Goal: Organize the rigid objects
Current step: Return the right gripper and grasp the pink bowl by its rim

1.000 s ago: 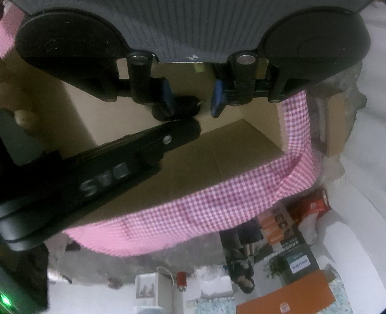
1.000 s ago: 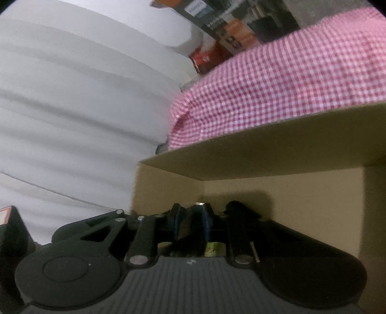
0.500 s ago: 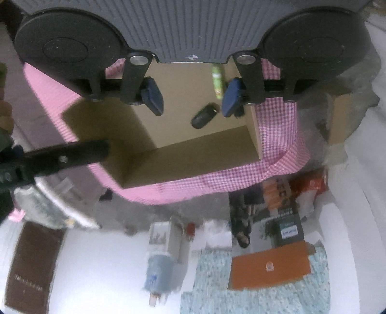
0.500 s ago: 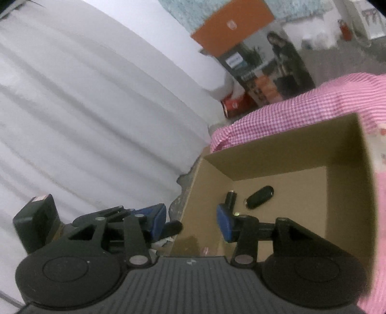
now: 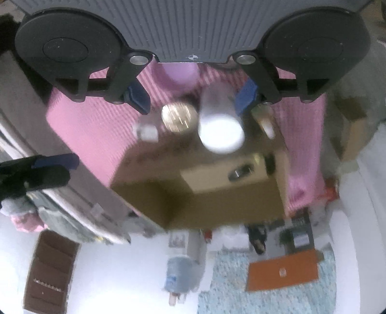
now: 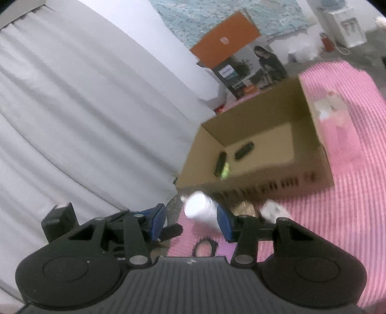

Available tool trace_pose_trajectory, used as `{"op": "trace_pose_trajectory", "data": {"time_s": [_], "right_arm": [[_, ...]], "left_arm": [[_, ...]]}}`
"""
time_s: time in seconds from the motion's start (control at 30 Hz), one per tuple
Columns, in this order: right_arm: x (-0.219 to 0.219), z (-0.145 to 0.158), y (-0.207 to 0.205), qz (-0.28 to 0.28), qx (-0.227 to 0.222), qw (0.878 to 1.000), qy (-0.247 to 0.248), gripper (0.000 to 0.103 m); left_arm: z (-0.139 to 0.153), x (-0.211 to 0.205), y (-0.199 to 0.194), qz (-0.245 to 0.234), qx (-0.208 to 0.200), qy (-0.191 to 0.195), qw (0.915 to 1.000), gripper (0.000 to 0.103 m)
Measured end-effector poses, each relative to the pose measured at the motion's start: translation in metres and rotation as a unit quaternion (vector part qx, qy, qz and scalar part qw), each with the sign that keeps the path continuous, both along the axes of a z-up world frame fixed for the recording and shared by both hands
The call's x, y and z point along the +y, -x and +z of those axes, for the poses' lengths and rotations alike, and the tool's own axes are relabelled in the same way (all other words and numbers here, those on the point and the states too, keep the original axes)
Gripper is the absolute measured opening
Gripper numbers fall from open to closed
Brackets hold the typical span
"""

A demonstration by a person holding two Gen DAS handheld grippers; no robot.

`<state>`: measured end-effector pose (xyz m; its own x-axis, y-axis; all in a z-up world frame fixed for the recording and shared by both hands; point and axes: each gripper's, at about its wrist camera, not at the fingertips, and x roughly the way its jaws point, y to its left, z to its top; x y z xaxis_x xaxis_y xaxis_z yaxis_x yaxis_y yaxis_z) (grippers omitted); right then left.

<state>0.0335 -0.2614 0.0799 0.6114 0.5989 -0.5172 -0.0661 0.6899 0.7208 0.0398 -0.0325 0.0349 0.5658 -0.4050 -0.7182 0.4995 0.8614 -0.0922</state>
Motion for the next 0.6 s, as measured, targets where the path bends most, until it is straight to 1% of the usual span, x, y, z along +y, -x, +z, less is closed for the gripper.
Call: {"op": "trace_pose_trajectory", "data": {"time_s": [0.13,0.3,0.4,0.43,0.6], "right_arm": [[0.012,-0.028,0.01,-0.003,0.023,1.0,0.007,0.05],[0.033,-0.065,-0.003,0.0,0.057,0.997,0.05,0.049],[0.048,-0.086,-0.013,0.022,0.072,0.994,0.076,0.049],[0.053,-0.092,-0.016,0.03,0.076,0.993,0.087,0.049],[0.075,-0.114,-0.032,0.057,0.087,0.985,0.139,0.039]], "left_arm": [[-0.032,-0.009,0.008,-0.018,0.031,-0.012,0.9993,0.077],[-0.066,-0.017,0.011,-0.032,0.073,-0.024,0.9965,0.077],[-0.077,-0.024,0.013,-0.042,0.079,-0.038,0.9952,0.074],[-0.079,-0.025,0.012,-0.043,0.079,-0.043,0.995,0.072],[-0.086,-0.032,0.004,-0.044,0.085,-0.049,0.9941,0.068]]}}
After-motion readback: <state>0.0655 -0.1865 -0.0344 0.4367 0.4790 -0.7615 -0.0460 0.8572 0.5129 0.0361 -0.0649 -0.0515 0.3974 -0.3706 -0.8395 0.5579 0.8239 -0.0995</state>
